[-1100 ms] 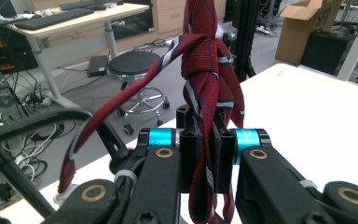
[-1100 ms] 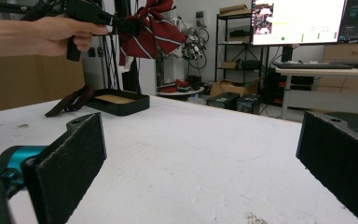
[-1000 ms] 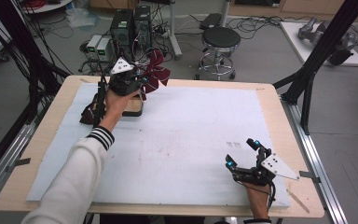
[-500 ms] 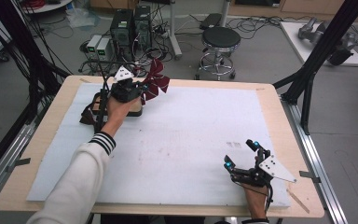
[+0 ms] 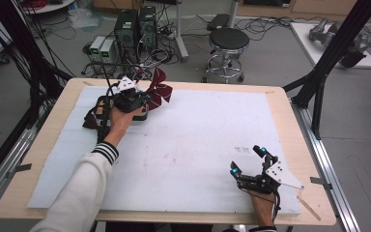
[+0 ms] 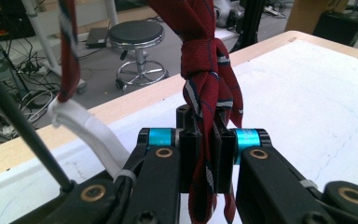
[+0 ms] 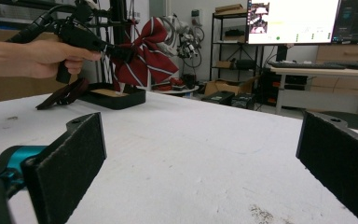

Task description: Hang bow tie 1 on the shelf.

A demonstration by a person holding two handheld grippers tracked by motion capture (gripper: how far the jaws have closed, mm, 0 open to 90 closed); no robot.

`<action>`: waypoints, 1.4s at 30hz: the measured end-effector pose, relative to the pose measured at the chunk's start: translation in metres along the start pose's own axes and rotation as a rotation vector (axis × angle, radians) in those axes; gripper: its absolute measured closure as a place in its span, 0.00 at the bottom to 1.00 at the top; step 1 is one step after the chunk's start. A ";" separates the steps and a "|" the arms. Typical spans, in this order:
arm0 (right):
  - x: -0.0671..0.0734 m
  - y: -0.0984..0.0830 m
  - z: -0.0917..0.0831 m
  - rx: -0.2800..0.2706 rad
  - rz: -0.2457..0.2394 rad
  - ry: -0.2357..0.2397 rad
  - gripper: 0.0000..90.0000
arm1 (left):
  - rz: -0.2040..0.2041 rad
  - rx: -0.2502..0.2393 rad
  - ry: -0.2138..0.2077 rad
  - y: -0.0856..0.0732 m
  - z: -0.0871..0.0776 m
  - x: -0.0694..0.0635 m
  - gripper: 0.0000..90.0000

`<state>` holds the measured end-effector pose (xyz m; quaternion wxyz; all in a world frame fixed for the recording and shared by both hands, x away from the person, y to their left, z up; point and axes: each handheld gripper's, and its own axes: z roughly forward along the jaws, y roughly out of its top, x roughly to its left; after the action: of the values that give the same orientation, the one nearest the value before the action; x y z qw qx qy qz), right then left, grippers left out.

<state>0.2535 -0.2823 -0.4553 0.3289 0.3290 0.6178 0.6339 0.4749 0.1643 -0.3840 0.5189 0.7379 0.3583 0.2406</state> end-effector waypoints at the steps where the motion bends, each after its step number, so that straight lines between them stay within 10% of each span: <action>1: 0.000 0.000 0.000 0.001 -0.008 0.000 0.01 | 0.000 0.001 -0.001 0.000 -0.001 0.001 0.94; 12: 0.001 0.000 0.000 -0.003 -0.010 -0.007 0.01 | -0.021 0.011 -0.001 0.000 -0.002 0.002 0.89; 14: 0.000 0.000 0.000 -0.002 -0.009 -0.007 0.01 | -0.034 0.014 -0.001 0.000 -0.002 0.001 0.72; 16: 0.000 0.000 0.000 -0.001 -0.008 -0.007 0.01 | -0.056 0.036 -0.019 0.000 -0.002 0.000 0.33; 19: 0.000 0.000 0.000 -0.002 -0.007 -0.008 0.01 | -0.092 0.053 -0.007 0.002 -0.006 0.000 0.14; 42: 0.000 0.000 0.000 -0.003 -0.008 -0.010 0.01 | 0.034 -0.133 -0.040 -0.016 -0.136 0.000 0.13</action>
<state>0.2532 -0.2821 -0.4558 0.3351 0.3293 0.6165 0.6318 0.3715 0.2484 -0.3516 0.5696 0.7123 0.3188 0.2579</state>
